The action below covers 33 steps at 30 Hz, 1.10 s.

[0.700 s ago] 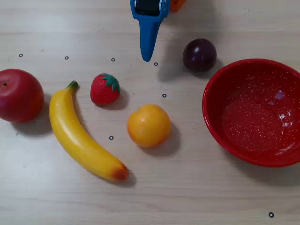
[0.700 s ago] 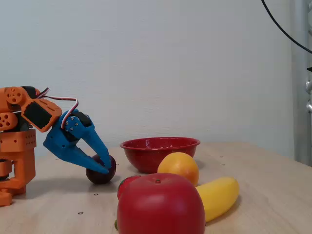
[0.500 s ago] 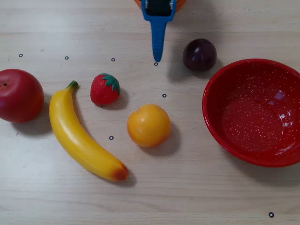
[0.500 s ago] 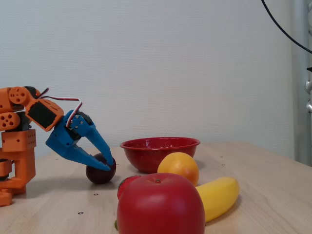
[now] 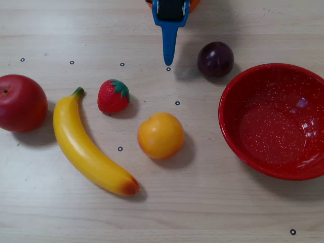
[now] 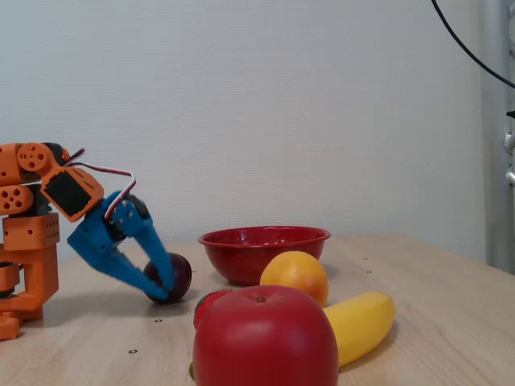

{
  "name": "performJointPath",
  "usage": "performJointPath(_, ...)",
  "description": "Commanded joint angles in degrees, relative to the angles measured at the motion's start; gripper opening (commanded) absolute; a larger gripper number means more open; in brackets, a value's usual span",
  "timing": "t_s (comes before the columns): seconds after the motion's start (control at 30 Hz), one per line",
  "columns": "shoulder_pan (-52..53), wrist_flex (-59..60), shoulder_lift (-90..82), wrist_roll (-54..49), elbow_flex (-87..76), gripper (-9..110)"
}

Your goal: Put plum in the red bowl.

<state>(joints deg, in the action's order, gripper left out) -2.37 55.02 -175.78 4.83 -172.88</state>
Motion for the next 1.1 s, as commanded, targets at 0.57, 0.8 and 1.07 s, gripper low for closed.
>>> performJointPath(0.57, 9.6, 25.1, 34.7, -25.3, 53.2, 0)
performJointPath(0.8, 13.7, 32.5, 46.6, -37.2, 62.7, 8)
performJointPath(1.07, 19.2, 34.8, 51.6, -43.2, 63.3, 32)
